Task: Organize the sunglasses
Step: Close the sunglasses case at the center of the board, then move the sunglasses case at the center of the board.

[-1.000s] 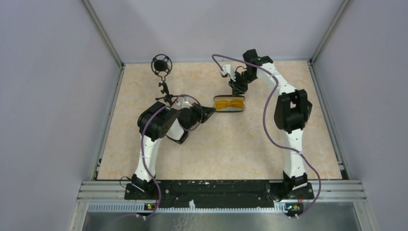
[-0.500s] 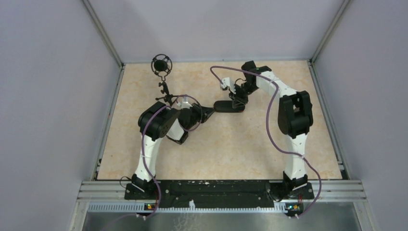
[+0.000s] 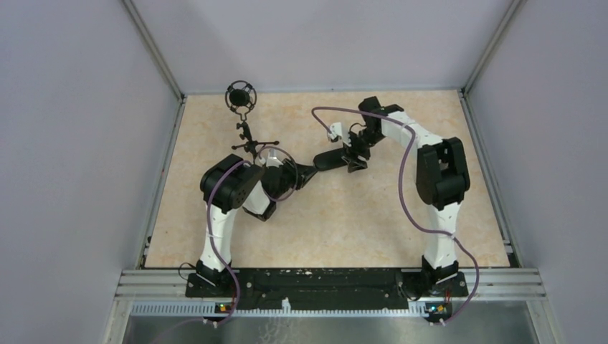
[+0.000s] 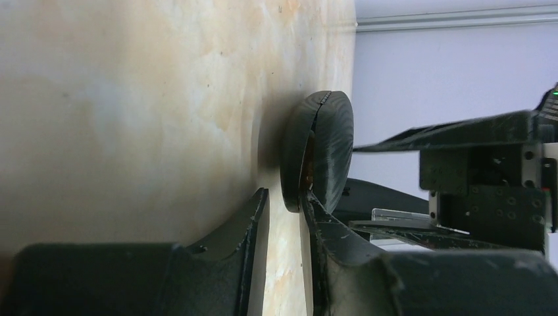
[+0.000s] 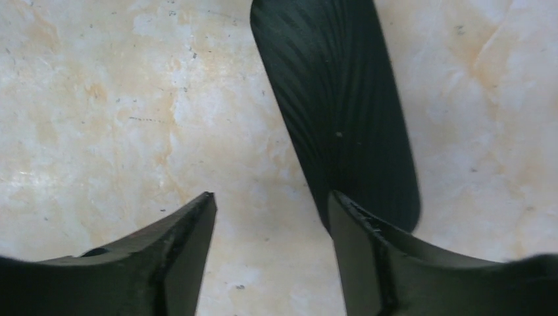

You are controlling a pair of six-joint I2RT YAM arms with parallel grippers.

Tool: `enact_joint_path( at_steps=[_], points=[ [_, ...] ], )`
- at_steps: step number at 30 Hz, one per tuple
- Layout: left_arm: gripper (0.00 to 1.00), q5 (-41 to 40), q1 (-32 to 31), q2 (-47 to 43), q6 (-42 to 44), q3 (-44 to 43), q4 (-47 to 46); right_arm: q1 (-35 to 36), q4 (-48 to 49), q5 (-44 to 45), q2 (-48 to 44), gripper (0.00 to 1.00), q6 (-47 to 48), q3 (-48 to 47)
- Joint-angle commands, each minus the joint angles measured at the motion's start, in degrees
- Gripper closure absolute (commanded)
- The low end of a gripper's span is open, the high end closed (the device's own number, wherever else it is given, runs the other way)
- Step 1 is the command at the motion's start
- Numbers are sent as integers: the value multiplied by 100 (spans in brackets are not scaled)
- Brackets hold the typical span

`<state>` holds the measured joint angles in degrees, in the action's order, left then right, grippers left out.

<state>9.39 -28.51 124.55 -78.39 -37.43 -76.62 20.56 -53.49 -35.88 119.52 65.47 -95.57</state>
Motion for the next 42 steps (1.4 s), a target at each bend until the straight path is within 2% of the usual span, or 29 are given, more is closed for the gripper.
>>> enact_joint_path(
  at_steps=[1,5,10,15,18,23,29,37,42],
  points=[
    [69,8,-1,-362,124,219,-152,-6,310,96,-507,26,444,-154],
    [69,45,-5,-279,43,236,-211,57,66,137,-112,2,869,-730],
    [69,59,1,-211,24,213,-237,340,-458,331,661,1,1416,-1454],
    [69,107,9,-209,84,182,-162,586,-479,642,1129,1,1516,-1431],
    [69,120,4,-248,121,236,-152,586,-454,629,1204,8,1409,-1384],
    [66,113,3,-444,161,495,-169,503,-661,686,1084,34,1099,-1260],
    [54,173,-5,-1049,406,1086,-50,317,-31,796,337,51,80,-117],
    [51,371,-84,-1953,994,2119,331,226,1331,1221,-825,51,-2205,1837],
    [51,652,-267,-2840,1611,2276,1434,164,1768,2044,-1312,48,-3279,2478]
  ],
)
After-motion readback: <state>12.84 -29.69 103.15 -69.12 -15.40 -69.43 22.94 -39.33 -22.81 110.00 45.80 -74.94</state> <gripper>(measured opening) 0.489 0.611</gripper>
